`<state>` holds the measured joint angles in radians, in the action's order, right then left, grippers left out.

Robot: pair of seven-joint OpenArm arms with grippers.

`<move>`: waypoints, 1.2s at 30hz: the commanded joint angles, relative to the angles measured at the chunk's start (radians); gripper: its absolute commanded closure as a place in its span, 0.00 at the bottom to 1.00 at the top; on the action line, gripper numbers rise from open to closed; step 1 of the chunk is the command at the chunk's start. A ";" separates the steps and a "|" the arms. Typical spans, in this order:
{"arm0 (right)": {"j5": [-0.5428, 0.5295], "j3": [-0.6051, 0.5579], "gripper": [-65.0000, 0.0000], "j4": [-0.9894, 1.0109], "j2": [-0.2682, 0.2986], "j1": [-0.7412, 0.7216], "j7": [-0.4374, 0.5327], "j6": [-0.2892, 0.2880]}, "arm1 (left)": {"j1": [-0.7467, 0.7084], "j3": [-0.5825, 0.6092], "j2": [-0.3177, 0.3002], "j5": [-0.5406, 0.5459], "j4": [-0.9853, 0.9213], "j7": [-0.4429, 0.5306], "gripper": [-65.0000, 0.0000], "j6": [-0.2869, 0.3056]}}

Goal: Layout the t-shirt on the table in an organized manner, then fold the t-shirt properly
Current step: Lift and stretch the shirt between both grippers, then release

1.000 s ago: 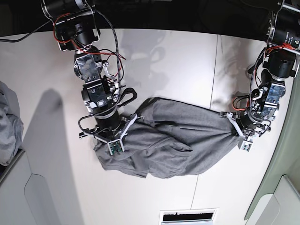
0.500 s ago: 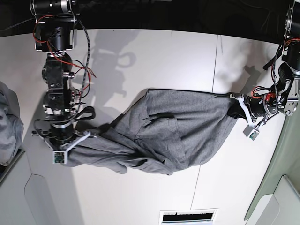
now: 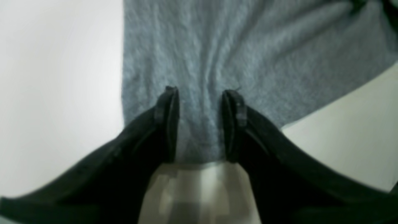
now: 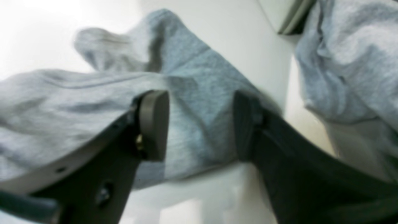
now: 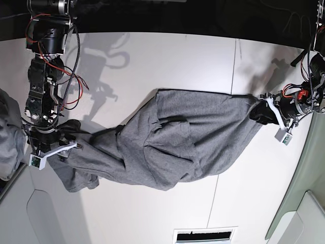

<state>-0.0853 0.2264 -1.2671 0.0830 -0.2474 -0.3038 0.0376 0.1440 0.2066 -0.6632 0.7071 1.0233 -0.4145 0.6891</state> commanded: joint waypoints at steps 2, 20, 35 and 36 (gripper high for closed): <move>-0.055 -0.001 0.50 -0.066 -0.027 0.005 -0.006 -0.090 | 0.019 -0.051 -0.024 0.020 0.031 0.020 0.61 0.009; 0.200 -0.629 0.50 0.071 -0.130 0.051 0.125 -0.149 | -0.045 -0.097 0.048 -0.085 0.055 0.033 0.61 -0.038; 0.202 -0.657 0.74 0.195 -0.133 0.023 0.200 0.039 | -0.122 -0.097 0.136 -0.230 0.055 0.102 1.00 -0.241; 0.206 -0.657 0.76 0.178 -0.133 0.023 0.200 0.063 | -0.122 -0.097 0.136 -0.245 0.055 0.104 1.00 -0.262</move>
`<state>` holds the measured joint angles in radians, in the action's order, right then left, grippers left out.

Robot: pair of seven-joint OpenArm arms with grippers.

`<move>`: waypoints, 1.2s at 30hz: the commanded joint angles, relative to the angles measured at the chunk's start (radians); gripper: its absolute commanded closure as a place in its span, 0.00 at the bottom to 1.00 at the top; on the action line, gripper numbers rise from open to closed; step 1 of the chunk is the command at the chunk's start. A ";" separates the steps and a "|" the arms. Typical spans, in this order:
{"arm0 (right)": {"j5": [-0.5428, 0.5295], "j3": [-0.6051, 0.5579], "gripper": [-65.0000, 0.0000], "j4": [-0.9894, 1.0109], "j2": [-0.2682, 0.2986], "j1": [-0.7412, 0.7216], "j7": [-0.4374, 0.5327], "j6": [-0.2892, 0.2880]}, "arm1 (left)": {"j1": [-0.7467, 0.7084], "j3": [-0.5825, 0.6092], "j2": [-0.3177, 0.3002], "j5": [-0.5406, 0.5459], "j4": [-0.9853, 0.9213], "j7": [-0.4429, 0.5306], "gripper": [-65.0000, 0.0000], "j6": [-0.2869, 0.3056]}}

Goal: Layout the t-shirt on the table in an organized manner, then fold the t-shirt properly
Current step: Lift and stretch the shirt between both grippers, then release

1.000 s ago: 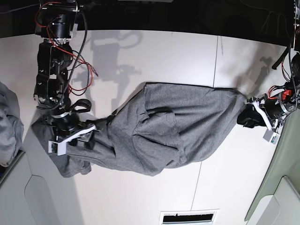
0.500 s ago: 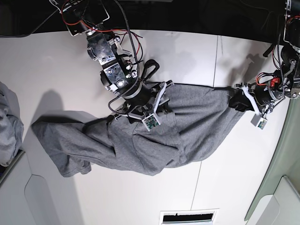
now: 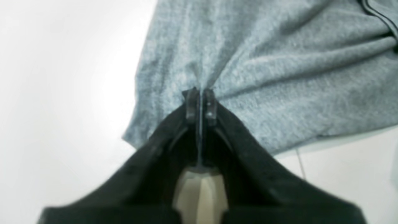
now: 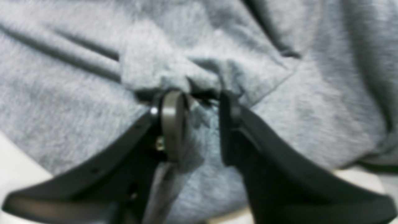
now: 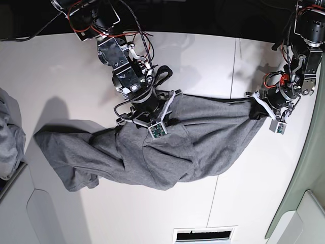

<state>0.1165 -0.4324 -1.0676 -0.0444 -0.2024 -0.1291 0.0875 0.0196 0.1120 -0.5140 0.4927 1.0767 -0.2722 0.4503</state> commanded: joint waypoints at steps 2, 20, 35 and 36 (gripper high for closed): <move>0.039 0.002 0.76 -0.063 -0.006 -0.022 0.024 0.057 | 0.002 -0.002 -0.016 -0.062 0.002 -0.038 1.00 -0.047; 0.280 0.033 0.92 -0.214 0.001 0.013 -0.163 0.337 | 0.002 -0.002 -0.129 0.056 0.013 -0.159 0.89 0.191; -0.039 0.214 0.61 -0.367 0.069 0.272 -0.116 -0.022 | 0.001 -0.002 -0.144 0.431 0.251 -0.352 0.62 0.248; -0.085 0.214 0.61 -0.388 0.066 0.280 -0.110 -0.062 | 0.003 -0.002 -0.133 0.409 0.252 -0.344 0.62 0.248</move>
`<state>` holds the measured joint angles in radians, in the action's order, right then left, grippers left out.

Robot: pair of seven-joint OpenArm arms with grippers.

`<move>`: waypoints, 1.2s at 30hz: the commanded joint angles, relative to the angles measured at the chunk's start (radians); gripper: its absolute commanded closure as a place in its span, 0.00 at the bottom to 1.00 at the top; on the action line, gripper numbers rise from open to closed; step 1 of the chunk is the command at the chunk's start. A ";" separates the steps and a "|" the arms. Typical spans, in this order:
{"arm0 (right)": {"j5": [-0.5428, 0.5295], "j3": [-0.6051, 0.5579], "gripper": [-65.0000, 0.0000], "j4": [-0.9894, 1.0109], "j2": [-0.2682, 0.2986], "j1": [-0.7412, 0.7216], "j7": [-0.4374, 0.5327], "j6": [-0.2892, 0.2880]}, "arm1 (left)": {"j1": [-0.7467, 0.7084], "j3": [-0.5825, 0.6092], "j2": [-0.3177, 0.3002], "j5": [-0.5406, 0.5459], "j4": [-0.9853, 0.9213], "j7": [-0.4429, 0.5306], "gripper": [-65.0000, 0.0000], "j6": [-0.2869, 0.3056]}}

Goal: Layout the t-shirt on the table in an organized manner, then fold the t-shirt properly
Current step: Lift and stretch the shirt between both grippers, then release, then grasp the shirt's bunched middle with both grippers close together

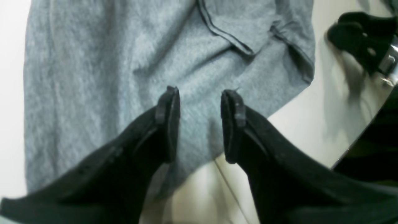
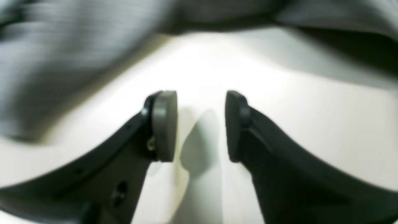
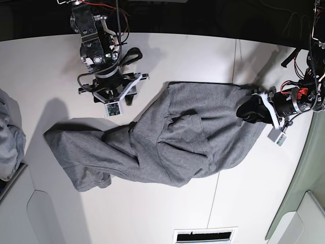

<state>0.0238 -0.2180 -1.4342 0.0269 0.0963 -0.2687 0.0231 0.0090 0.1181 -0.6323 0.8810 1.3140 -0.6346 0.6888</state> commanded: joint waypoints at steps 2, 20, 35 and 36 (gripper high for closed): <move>-0.054 0.000 0.61 -0.035 -0.017 -0.021 0.030 -0.045 | 0.016 -0.008 0.004 -0.061 0.013 0.046 0.62 0.009; -0.087 0.000 0.47 0.145 -0.146 -0.087 0.084 -0.092 | -0.079 0.002 0.087 -0.399 -0.101 0.184 0.62 -0.129; -0.045 0.002 0.47 0.060 -0.140 -0.087 0.039 -0.089 | -0.126 0.275 0.356 -0.463 -0.081 0.181 0.62 -0.153; -0.035 0.002 0.47 0.027 -0.137 -0.084 0.021 -0.090 | -0.126 0.287 0.355 -0.459 -0.076 0.182 0.62 -0.153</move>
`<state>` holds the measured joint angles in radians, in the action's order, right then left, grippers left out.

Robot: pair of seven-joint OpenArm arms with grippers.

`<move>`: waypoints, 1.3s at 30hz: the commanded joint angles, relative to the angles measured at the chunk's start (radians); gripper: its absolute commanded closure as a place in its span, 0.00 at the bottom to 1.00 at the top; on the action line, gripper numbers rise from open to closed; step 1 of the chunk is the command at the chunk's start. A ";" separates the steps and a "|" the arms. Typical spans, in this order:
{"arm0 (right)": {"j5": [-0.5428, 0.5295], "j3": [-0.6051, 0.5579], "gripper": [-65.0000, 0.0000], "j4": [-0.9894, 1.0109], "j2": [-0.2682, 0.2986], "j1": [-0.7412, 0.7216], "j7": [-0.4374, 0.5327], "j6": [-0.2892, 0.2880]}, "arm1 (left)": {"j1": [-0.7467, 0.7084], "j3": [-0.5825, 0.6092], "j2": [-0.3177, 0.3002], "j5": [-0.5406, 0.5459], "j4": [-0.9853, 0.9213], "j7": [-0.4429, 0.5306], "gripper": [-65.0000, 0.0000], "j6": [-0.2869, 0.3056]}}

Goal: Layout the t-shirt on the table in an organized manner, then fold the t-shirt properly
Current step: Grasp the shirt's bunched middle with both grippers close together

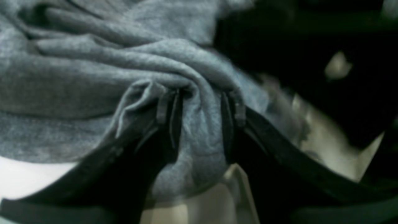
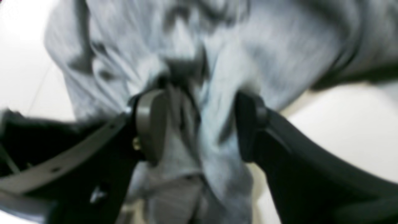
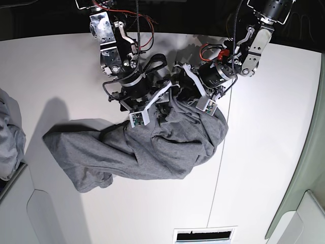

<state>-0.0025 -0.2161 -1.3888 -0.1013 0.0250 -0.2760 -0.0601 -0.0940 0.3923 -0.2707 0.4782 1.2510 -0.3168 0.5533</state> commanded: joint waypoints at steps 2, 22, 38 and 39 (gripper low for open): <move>-0.001 0.000 0.47 -0.095 0.008 -0.010 -0.016 -0.006 | -0.023 0.038 -0.006 -0.049 0.000 -0.135 0.62 -0.018; -0.187 0.419 0.47 -0.521 0.104 0.141 -0.260 -0.098 | -0.004 0.230 0.088 -0.146 0.215 -0.164 0.62 -0.055; -0.552 0.665 0.47 -0.518 0.101 0.454 -0.375 -0.314 | -0.004 0.182 -0.051 -0.070 0.463 -0.208 0.62 -0.056; -0.552 0.652 0.47 -0.511 0.101 0.467 -0.375 -0.315 | -0.004 0.182 -0.051 -0.066 0.471 -0.212 0.62 -0.056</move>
<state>-0.5385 0.4332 -1.8877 -0.0032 0.4877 -0.6689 -0.3637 -0.1078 0.5766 -0.3218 0.3954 1.7004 -0.5480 0.4942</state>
